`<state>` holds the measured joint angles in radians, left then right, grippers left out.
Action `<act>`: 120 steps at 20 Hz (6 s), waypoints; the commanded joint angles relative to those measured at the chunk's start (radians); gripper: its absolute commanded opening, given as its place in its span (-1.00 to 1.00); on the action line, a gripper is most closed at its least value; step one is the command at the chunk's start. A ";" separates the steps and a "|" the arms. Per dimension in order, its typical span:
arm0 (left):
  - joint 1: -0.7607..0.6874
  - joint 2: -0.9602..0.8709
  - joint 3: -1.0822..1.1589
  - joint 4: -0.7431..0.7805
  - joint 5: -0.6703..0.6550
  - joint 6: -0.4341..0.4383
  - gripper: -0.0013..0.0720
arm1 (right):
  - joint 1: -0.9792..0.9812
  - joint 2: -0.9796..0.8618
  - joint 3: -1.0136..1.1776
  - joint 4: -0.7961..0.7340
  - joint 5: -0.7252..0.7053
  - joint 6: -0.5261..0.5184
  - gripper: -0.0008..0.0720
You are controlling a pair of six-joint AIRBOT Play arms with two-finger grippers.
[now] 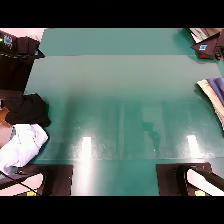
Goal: Fold the shirts.
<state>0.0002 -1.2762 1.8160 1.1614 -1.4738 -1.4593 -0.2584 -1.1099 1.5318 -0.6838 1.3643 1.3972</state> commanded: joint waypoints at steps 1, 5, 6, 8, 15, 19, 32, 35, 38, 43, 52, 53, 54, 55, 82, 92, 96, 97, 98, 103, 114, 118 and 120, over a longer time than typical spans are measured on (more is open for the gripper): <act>0.000 0.001 0.000 0.000 0.000 0.000 -0.90 | 0.001 0.001 0.000 0.000 0.008 0.000 -0.92; 0.000 0.001 0.000 0.000 0.000 0.000 -0.90 | 0.001 0.001 0.000 0.000 0.008 0.000 -0.92; 0.000 0.001 0.000 0.000 0.000 0.000 -0.90 | 0.001 0.001 0.000 0.000 0.008 0.000 -0.92; 0.000 0.001 0.000 0.000 0.000 0.000 -0.90 | 0.001 0.001 0.000 0.000 0.008 0.000 -0.92; 0.000 0.001 0.000 0.001 0.050 0.000 -0.90 | 0.001 0.001 0.000 0.000 0.008 0.000 -0.92; 0.000 0.001 -0.023 0.266 -0.056 -0.068 0.63 | 0.001 0.001 0.000 0.000 0.008 0.000 -0.92; 0.191 0.000 -0.665 0.575 0.199 -0.142 0.63 | 0.001 0.001 0.000 0.000 0.027 -0.018 -0.92; 0.197 0.000 -0.720 0.579 0.291 -0.166 0.63 | 0.001 0.001 0.000 0.000 0.035 -0.018 -0.92; 0.197 0.001 -0.727 0.578 0.336 -0.165 0.35 | 0.001 0.001 0.000 0.000 0.053 -0.018 -0.92; 0.195 0.006 -0.724 0.542 0.337 -0.156 -0.90 | 0.001 0.001 0.000 0.000 0.053 -0.018 -0.92; -0.108 0.205 -0.190 0.143 0.264 0.081 -0.90 | -0.108 0.001 0.103 0.037 0.001 -0.018 -0.92; -0.157 0.204 -0.093 0.080 0.246 0.082 -0.90 | -0.129 0.001 0.137 0.037 0.000 -0.018 -0.92; -0.212 0.204 -0.002 0.017 0.244 0.092 -0.90 | -0.146 0.001 0.166 0.037 0.000 -0.018 -0.92; -0.266 0.204 0.065 -0.035 0.253 0.115 -0.90 | -0.163 0.001 0.196 0.037 0.000 -0.018 -0.92; -0.204 -0.291 -0.036 -0.011 -0.123 -0.007 0.66 | -0.203 -0.002 0.280 0.026 0.061 -0.018 -0.92; -0.204 -0.163 -0.882 -0.410 0.493 0.037 0.66 | -0.203 -0.003 0.280 0.026 0.061 -0.018 -0.92; -0.244 -0.167 -0.902 -0.440 0.596 0.063 0.66 | -0.203 -0.003 0.280 0.026 0.061 -0.018 -0.92; -0.266 -0.167 -0.902 -0.439 0.637 0.063 0.66 | -0.203 -0.003 0.280 0.026 0.061 -0.018 -0.92; -0.282 -0.167 -0.902 -0.442 0.679 0.061 0.66 | -0.203 -0.002 0.280 0.026 0.061 -0.018 -0.92; -0.306 -0.167 -0.900 -0.483 0.780 0.060 0.14 | -0.203 -0.002 0.280 0.026 0.078 -0.018 -0.92; -0.200 0.042 -0.624 -0.177 0.543 0.098 -0.90 | 0.168 -0.161 0.057 -0.234 0.106 -0.018 -0.92; -0.174 0.158 -0.535 -0.008 0.455 0.098 -0.90 | 0.315 -0.315 -0.112 -0.249 -0.057 -0.018 0.47; -0.174 0.186 -0.526 0.019 0.412 0.098 -0.90 | 0.366 -0.399 -0.157 -0.249 -0.127 -0.018 0.87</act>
<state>-0.1852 -1.1484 1.2507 1.0821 -0.9867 -1.3628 0.0208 -1.4086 1.4590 -0.9134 1.3479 1.3796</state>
